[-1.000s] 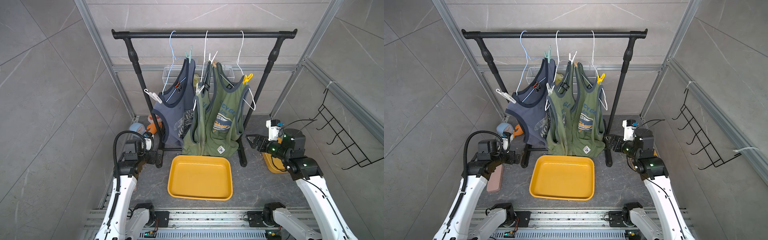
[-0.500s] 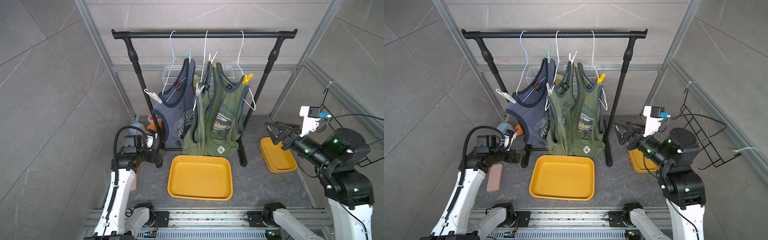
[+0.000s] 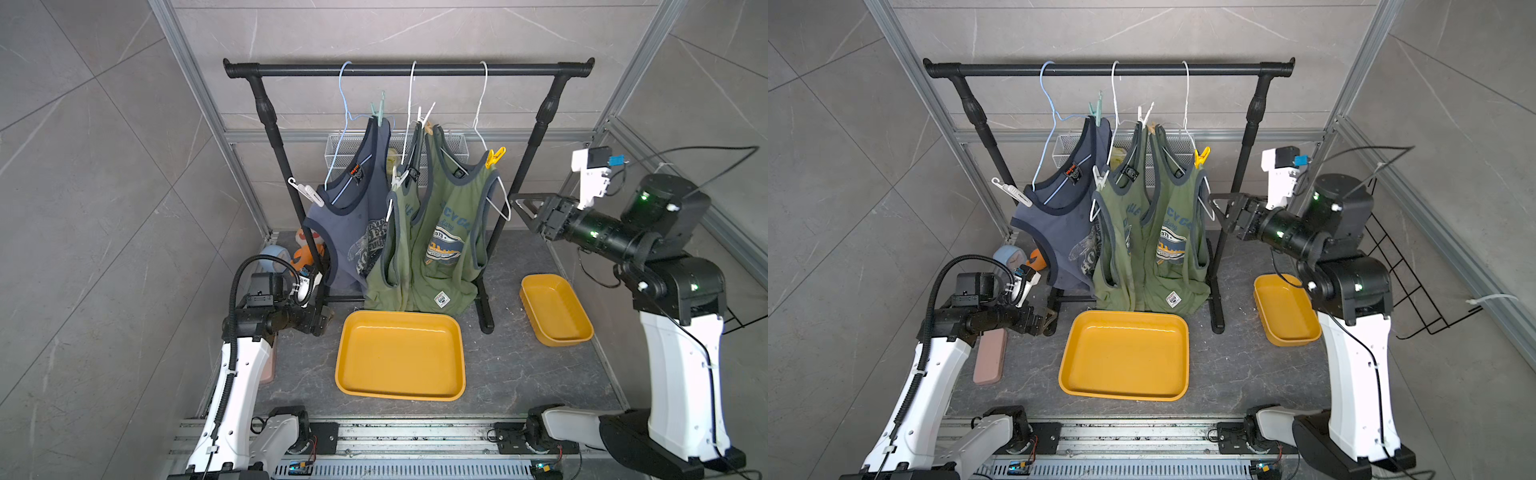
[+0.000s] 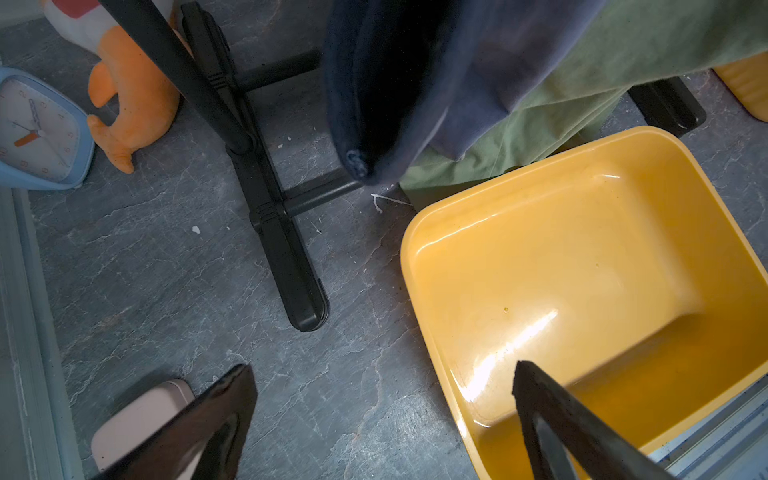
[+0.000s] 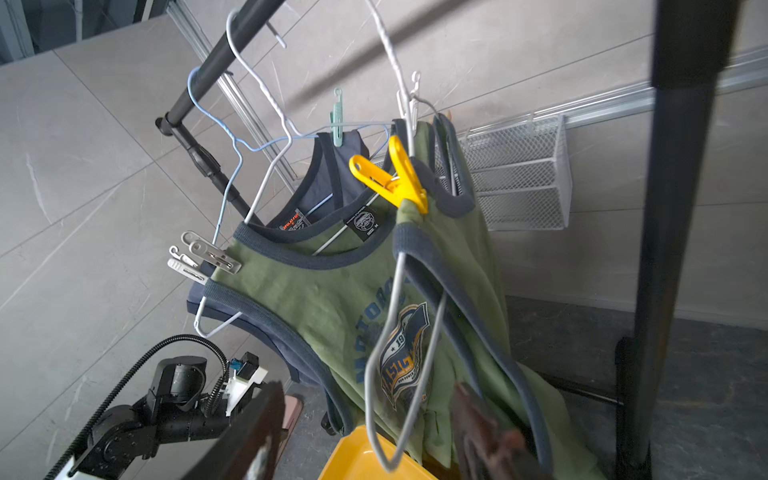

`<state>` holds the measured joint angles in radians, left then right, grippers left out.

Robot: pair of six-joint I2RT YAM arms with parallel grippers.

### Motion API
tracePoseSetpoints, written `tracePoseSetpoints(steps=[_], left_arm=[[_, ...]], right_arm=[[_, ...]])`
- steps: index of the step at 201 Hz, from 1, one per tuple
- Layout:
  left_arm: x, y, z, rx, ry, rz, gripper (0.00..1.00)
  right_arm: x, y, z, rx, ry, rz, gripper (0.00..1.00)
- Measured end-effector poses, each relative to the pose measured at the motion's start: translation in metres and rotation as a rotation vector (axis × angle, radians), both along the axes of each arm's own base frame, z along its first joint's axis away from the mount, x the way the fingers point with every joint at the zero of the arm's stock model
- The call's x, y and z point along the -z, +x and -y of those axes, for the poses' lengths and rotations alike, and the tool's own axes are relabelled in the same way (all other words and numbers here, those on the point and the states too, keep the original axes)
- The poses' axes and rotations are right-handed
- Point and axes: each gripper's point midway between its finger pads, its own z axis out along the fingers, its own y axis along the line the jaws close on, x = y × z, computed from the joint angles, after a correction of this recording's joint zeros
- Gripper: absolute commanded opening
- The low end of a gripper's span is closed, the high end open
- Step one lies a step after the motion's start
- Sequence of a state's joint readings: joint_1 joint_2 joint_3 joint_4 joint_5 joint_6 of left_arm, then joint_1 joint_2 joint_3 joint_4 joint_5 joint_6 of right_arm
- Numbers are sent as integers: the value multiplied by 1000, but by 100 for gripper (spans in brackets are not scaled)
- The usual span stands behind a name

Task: Remove the clothespins securing tank tops to the hanger
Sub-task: Pick up the hanger from the clothesline.

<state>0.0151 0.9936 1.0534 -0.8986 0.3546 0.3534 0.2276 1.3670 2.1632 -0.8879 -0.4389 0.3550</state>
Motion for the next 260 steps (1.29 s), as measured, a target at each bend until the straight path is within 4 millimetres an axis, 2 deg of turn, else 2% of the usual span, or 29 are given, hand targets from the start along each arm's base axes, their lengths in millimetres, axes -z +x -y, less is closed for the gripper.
tracePoseSetpoints(steps=[26,60,98,111,125,159,191,237,260], left_arm=[[-2,0,3,10,-13,3,99],[-3,0,4,13,-18,4,100],[-3,0,4,19,-14,9,99],[-3,-1,4,21,-12,12,99],[-4,-1,4,22,-11,15,99],[-5,-2,4,25,-9,22,100],[-6,-3,4,26,-8,28,100],[-5,-6,4,32,-3,35,100],[-4,-7,4,32,-3,33,100]], right_arm=[[4,13,-16,16,-88,-12,64],[25,30,-20,95,-216,-53,61],[56,47,-26,144,-348,-100,47],[59,51,-25,161,-373,-100,45],[60,53,-23,176,-390,-96,38],[61,55,-21,191,-413,-87,36],[65,59,-23,186,-429,-90,38],[70,64,-27,176,-454,-90,59],[68,64,-25,182,-458,-82,60]])
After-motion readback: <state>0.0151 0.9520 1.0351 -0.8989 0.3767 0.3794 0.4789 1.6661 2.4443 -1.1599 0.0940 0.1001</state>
